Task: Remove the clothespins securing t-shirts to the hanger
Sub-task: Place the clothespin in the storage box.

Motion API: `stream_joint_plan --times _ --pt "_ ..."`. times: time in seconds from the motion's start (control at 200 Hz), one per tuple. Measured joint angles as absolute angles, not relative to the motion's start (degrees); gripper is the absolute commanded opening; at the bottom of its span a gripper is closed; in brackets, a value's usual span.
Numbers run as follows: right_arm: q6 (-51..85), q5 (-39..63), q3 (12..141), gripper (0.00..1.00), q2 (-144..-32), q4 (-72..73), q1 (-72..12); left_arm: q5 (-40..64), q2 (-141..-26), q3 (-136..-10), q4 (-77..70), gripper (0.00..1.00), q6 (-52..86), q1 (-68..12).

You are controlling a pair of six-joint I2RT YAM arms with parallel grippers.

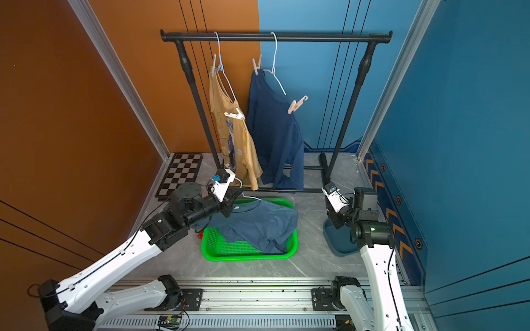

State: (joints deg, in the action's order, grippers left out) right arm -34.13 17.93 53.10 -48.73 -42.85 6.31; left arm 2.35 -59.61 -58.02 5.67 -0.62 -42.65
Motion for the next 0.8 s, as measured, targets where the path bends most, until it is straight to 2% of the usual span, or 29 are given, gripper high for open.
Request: stream_joint_plan --times 0.531,0.801 --pt "-31.8 5.8 35.0 0.26 -46.6 -37.8 21.3 2.4 -58.1 -56.9 5.5 0.0 -0.4 -44.3" --pt "-33.6 5.5 34.9 0.28 -51.5 -37.7 22.2 2.4 -58.3 -56.9 5.5 0.0 -0.4 -44.8"
